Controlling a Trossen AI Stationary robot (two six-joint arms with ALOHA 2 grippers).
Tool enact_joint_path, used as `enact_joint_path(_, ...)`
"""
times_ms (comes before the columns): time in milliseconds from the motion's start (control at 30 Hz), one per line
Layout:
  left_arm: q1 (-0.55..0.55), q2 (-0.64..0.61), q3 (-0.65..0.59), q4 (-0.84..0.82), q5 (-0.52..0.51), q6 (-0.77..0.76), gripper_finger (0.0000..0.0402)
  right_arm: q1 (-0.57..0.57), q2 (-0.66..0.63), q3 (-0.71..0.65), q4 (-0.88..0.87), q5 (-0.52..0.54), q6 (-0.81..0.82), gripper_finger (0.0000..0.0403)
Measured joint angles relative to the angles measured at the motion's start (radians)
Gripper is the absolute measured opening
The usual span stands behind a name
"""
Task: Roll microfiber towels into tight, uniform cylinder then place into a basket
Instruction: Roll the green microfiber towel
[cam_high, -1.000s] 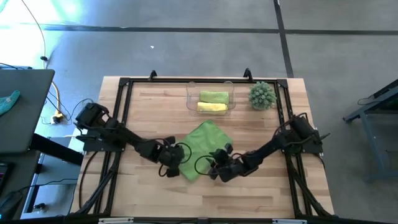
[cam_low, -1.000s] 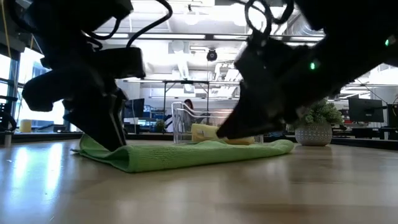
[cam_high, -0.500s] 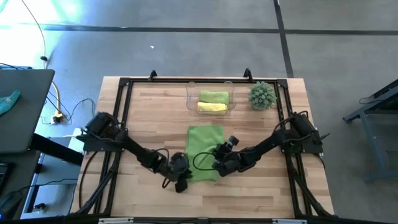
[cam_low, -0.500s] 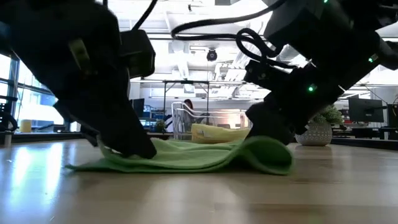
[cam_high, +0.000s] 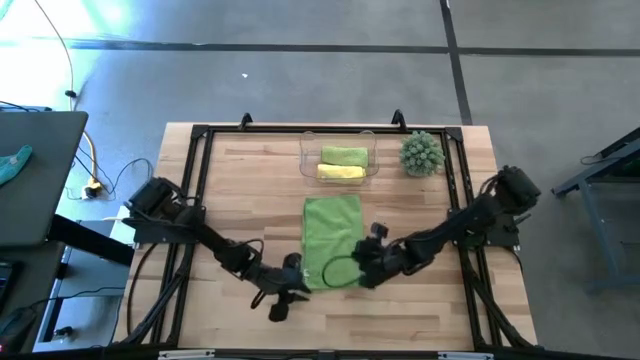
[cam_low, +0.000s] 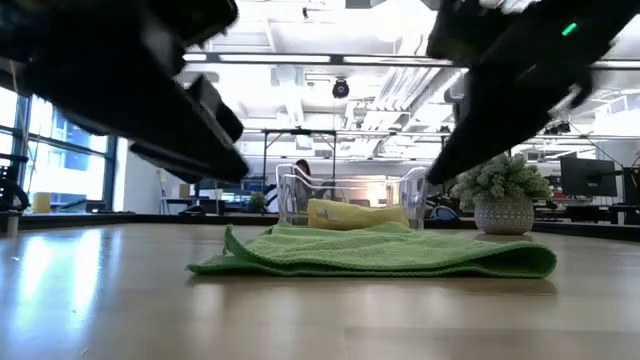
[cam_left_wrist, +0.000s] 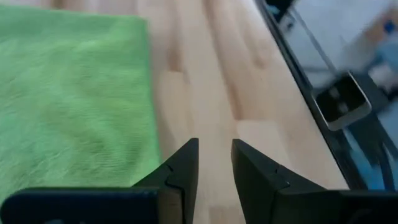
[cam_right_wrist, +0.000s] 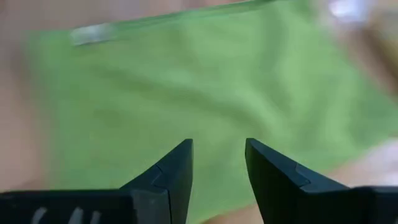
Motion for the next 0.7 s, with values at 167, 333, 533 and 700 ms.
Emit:
enact_joint_path(167, -0.029, 0.003, 0.0, -0.043, 0.025, 0.179, 0.0085, 0.06, -0.01, 0.001, 0.024, -0.254, -0.094, 0.0138)
enact_joint_path(333, -0.064, 0.005, 0.0, -0.091, -0.071, 0.396, 0.0094, 0.13, 0.023, 0.001, 0.019, -0.292, -0.291, 0.0138)
enact_joint_path(533, -0.068, 0.005, 0.0, -0.129, -0.158, 0.56, 0.0117, 0.175, 0.047, 0.001, 0.018, -0.235, -0.417, 0.0138)
enact_joint_path(700, -0.042, 0.005, 0.0, -0.144, -0.162, 0.602, 0.0149, 0.175, 0.048, 0.001, 0.018, -0.192, -0.417, 0.0138)
